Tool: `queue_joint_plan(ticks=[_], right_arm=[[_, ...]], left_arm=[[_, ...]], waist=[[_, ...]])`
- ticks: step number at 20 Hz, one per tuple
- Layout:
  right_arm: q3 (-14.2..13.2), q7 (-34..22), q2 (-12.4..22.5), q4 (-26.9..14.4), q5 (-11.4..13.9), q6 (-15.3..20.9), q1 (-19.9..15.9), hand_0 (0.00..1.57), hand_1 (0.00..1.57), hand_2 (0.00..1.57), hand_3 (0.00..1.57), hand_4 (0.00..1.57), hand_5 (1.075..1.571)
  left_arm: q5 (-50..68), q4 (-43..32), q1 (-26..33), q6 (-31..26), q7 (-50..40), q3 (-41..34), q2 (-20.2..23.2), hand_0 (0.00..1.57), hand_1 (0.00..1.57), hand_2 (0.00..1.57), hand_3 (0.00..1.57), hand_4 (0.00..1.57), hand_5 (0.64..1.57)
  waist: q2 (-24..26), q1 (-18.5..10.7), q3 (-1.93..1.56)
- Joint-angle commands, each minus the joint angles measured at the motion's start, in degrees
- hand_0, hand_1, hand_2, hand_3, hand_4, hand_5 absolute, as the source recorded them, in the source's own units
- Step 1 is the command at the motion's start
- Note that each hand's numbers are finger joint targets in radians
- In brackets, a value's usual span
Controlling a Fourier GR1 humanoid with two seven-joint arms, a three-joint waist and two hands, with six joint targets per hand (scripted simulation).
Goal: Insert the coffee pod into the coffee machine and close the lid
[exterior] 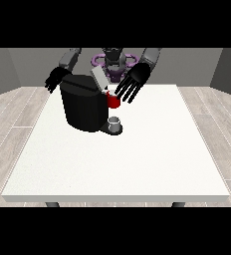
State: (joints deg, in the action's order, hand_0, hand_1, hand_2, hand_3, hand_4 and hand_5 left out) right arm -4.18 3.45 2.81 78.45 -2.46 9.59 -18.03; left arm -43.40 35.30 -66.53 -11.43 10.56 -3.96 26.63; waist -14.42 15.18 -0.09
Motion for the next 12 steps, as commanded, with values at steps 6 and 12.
queue_joint_plan(ticks=[6,12], right_arm=[[-1.5,0.82,0.29,-3.42,0.13,1.33,-0.4,0.0,0.0,0.0,0.0,0.39,1.571],[-5.88,4.91,2.05,-9.1,-3.08,-0.93,4.29,0.0,0.0,0.0,0.0,0.36,1.571]], left_arm=[[-0.47,1.21,0.76,-1.0,-3.1,0.28,-3.51,0.0,0.0,0.0,0.0,0.0,1.571],[2.05,4.49,6.06,-2.86,-1.12,0.2,-7.31,0.0,0.0,0.0,0.0,0.0,1.571]], waist=[[2.97,-2.22,0.07],[8.42,-7.26,0.05]])
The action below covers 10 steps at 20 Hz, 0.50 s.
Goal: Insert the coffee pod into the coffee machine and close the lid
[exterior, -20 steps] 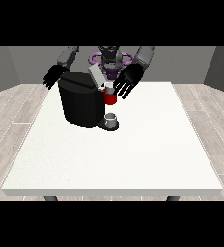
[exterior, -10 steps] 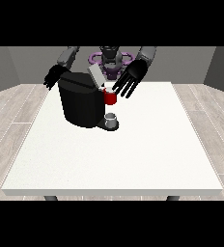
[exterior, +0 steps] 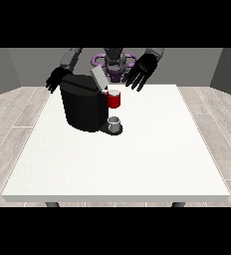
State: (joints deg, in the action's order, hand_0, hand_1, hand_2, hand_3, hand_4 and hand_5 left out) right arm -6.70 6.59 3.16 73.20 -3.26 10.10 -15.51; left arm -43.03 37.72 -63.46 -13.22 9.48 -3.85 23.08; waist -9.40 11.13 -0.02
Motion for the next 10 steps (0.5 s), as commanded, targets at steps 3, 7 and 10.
queue_joint_plan(ticks=[3,7,10], right_arm=[[-1.58,-0.66,1.24,-0.66,-1.44,-1.1,3.64,0.0,0.0,0.0,0.0,0.43,1.571],[-3.08,1.0,0.64,-3.14,-1.77,-0.02,7.3,0.0,0.0,0.0,0.0,0.43,1.571],[-1.38,3.45,-1.31,-1.14,-1.27,-0.33,11.67,0.0,0.0,0.0,0.0,0.42,1.571]], left_arm=[[7.46,0.27,5.41,0.46,-0.94,-6.16,-5.08,0.0,0.0,0.0,0.0,0.0,1.571],[15.65,2.07,9.23,0.19,1.47,-11.81,-10.14,0.0,0.0,0.0,0.0,0.25,1.571],[20.6,0.95,14.61,-0.09,3.45,-15.58,-12.84,0.0,0.0,0.0,0.0,0.0,1.571]], waist=[[6.37,-2.88,0.04],[11.65,-8.05,0.07],[13.95,-6.76,0.08]])
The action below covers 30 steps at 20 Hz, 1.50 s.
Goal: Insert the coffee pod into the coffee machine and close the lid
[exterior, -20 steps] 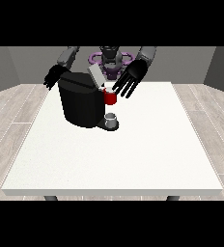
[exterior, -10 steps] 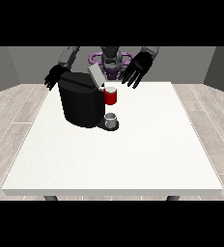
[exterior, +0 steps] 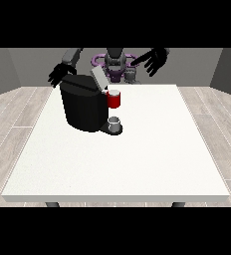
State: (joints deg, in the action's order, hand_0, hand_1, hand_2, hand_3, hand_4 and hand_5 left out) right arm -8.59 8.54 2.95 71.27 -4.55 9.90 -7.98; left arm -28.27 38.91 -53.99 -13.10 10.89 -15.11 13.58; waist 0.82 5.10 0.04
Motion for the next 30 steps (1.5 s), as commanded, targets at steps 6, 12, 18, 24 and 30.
queue_joint_plan(ticks=[6,12,18,24,30], right_arm=[[0.29,-0.87,1.78,2.43,0.54,-1.18,7.04,0.0,0.0,0.0,0.0,0.49,1.571],[3.69,-8.08,4.29,9.2,0.34,-5.25,2.86,0.0,0.0,0.0,0.0,0.37,1.571],[3.4,-9.04,8.15,13.19,-0.88,-9.54,-0.98,0.0,0.0,0.0,0.0,0.04,1.571],[5.4,-12.04,7.91,13.76,-0.31,-11.19,-3.43,0.0,0.0,0.0,0.0,0.0,1.571],[6.61,-11.91,8.77,11.82,1.38,-13.12,-6.98,0.0,0.0,0.0,0.0,0.22,1.571]], left_arm=[[9.17,2.82,14.49,-0.66,2.49,-4.96,-6.33,0.0,0.0,0.0,0.0,0.19,1.571],[11.98,3.32,20.86,-0.63,1.73,-5.54,-10.29,0.0,0.0,0.0,0.0,0.0,1.571],[16.93,6.43,24.5,-3.55,2.83,-7.2,-10.5,0.0,0.0,0.0,0.0,0.06,1.571],[18.85,14.02,28.14,-4.22,-0.49,-4.0,-12.58,0.0,0.0,0.0,0.0,0.0,1.571],[21.42,20.05,34.18,-3.43,-0.63,0.62,-13.51,0.0,0.0,0.0,0.0,0.0,1.571]], waist=[[11.0,-4.72,-0.02],[15.03,-6.46,-0.01],[13.43,-8.07,-0.02],[12.05,-10.59,-0.04],[10.76,-13.07,-0.05]])
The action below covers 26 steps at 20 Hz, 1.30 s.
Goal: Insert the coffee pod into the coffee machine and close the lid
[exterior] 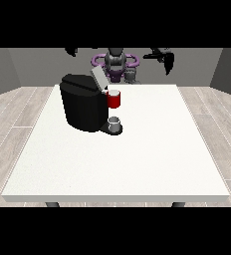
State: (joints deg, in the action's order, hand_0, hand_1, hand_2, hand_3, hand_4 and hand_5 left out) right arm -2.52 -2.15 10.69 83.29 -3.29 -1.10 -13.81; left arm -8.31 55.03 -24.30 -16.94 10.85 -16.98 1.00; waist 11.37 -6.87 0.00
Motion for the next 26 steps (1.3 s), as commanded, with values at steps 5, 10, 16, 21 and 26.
queue_joint_plan(ticks=[5,10,16,21,26], right_arm=[[2.63,-1.76,-3.01,-0.87,1.99,0.21,-3.59,0.0,0.0,0.0,0.0,0.0,1.571],[1.25,-1.02,-4.18,-4.34,1.22,0.45,-8.7,0.0,0.0,0.0,0.0,0.0,1.571],[-3.63,1.94,-0.84,-11.45,-0.94,-2.0,-11.81,0.0,0.0,0.0,0.0,0.0,1.571],[-2.35,2.43,-2.58,-15.1,1.38,-0.36,-15.61,0.0,0.0,0.0,0.0,0.0,1.571],[-0.87,4.16,-3.31,-18.63,3.83,-0.27,-18.04,0.0,0.0,0.0,0.0,0.0,1.571]], left_arm=[[4.58,11.15,6.98,2.01,-4.15,2.55,-0.96,0.0,0.0,0.0,0.0,0.0,1.571],[4.51,15.76,7.79,2.79,-4.22,4.53,-0.23,0.0,0.0,0.0,0.0,0.0,1.571],[7.04,19.26,11.66,0.16,-3.9,6.21,1.36,0.0,0.0,0.0,0.0,0.0,1.571],[7.59,23.82,11.38,4.23,-7.75,6.75,1.88,0.0,0.0,0.0,0.0,0.0,1.571],[8.54,25.35,8.92,5.6,-8.35,6.81,2.05,0.0,0.0,0.0,0.0,0.0,1.571]], waist=[[-3.31,-0.03,0.0],[-7.72,0.47,0.0],[-11.65,-1.74,0.0],[-11.38,-0.05,0.0],[-13.19,-0.66,0.0]])
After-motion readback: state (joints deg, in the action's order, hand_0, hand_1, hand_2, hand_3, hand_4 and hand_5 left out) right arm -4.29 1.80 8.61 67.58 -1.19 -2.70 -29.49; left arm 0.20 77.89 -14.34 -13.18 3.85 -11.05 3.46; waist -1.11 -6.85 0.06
